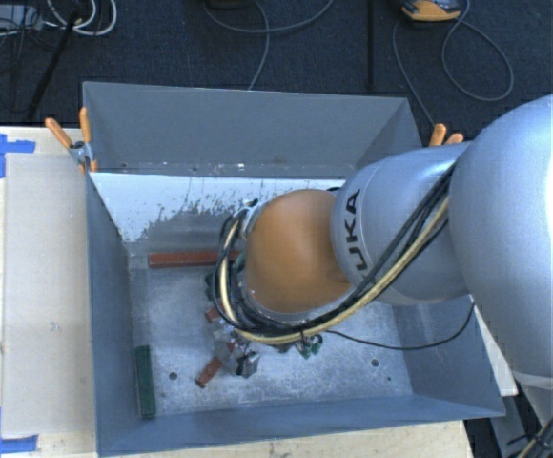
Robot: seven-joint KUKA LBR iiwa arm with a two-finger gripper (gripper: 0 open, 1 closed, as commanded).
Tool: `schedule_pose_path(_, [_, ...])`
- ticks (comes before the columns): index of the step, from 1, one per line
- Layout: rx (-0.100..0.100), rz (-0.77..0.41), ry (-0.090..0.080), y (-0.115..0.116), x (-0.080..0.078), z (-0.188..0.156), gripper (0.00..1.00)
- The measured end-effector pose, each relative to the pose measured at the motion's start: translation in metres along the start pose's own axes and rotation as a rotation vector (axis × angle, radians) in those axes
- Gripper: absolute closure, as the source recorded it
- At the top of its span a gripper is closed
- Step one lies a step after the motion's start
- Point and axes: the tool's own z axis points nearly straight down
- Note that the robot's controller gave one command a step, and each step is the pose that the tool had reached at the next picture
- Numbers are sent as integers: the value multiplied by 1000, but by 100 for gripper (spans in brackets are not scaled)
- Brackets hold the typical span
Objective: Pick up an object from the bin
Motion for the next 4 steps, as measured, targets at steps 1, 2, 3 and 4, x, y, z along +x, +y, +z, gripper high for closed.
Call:
schedule_pose_path(1, [0, 1, 0, 0, 0, 0, 0])
schedule_pose_path(2, [0, 2, 0, 0, 0, 0, 100])
schedule_pose_path(3, [-1, -29, -5, -14, 10, 13, 100])
schedule_pose_path(4, [1, -28, -2, -15, 11, 14, 0])
